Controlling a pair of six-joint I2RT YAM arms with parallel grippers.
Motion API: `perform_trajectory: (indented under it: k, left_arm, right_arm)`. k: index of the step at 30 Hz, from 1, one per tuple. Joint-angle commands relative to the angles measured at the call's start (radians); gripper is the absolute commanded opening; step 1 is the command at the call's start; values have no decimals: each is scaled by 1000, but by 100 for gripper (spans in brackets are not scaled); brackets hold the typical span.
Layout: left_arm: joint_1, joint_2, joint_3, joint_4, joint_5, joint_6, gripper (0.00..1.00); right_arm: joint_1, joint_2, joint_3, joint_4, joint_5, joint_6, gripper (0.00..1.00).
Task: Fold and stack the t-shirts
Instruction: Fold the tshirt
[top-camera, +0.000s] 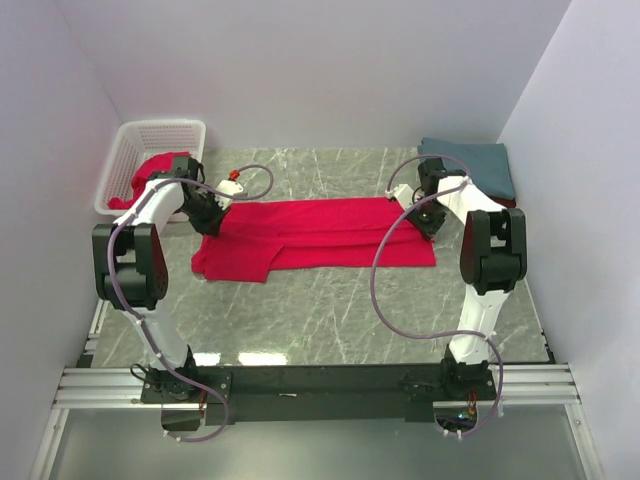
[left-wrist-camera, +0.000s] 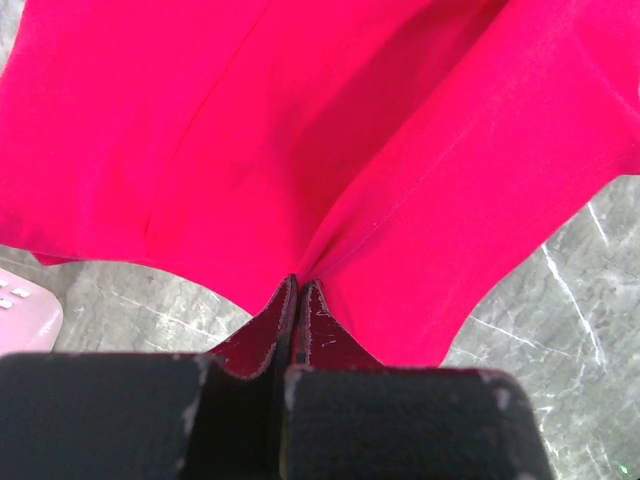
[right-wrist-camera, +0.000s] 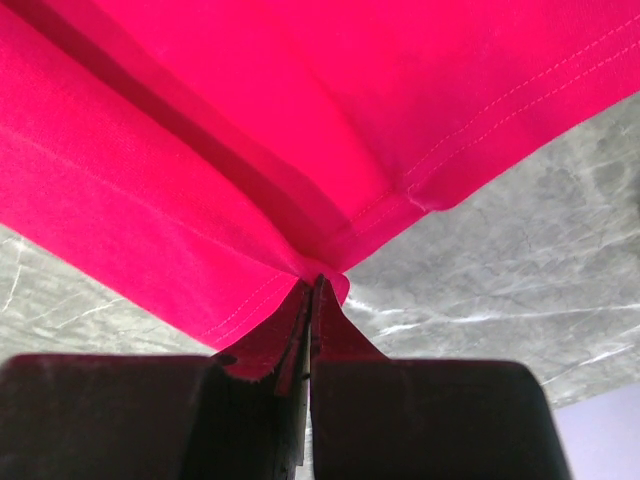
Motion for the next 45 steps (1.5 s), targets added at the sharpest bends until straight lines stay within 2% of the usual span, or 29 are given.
perform_trajectory:
  k: [1,7,8,9,10,11,12,15,18,23,27,38,40,43,45]
  left_arm:
    - [0,5,30,31,-10,-16,1]
    - [2,23,28,34,-21,-18,1]
    - [2,25,25,39,-26,-21,1]
    - [3,23,15,57,-33,-35,1]
    - [5,21,9,62,-44,-41,3]
    - [9,20,4,68,-44,-47,8]
    - [23,11,-4,77,-43,-70,24]
    - [66,-20,-7,83,-7,-111,43]
    - [104,-75,-36,71,48,-134,47]
    - [158,-161,-128,45,106,-141,50]
    - [209,-189,-237,60,103,-128,51]
    - [246,-129,-317,120,115,-142,51]
    - [247,-115,-314,123,129,-145,48]
    - [247,-88,-314,114,140,-144,38]
    - [247,-72,-315,113,137,-142,28]
  right_arm:
    - [-15,9,44,-14,34,-5,0]
    - [-13,31,77,-15,38,10,2]
    - [-12,31,81,-18,35,19,5]
    - [-13,34,87,-17,32,27,16]
    - [-13,34,101,-20,30,35,22]
    - [-15,32,106,-26,27,51,27]
    - [-22,31,115,-33,20,61,35]
    - [-47,9,140,-82,-43,108,49]
    - [-102,-26,143,-141,-138,168,49]
    - [-167,-74,46,-169,-244,275,47]
    - [-182,-60,-12,-127,-298,348,47]
    - [-182,3,-69,-50,-304,430,47]
    - [-181,12,-78,-46,-301,431,47]
    - [-182,20,-87,-44,-299,431,44]
    - [-181,18,-95,-35,-293,430,39]
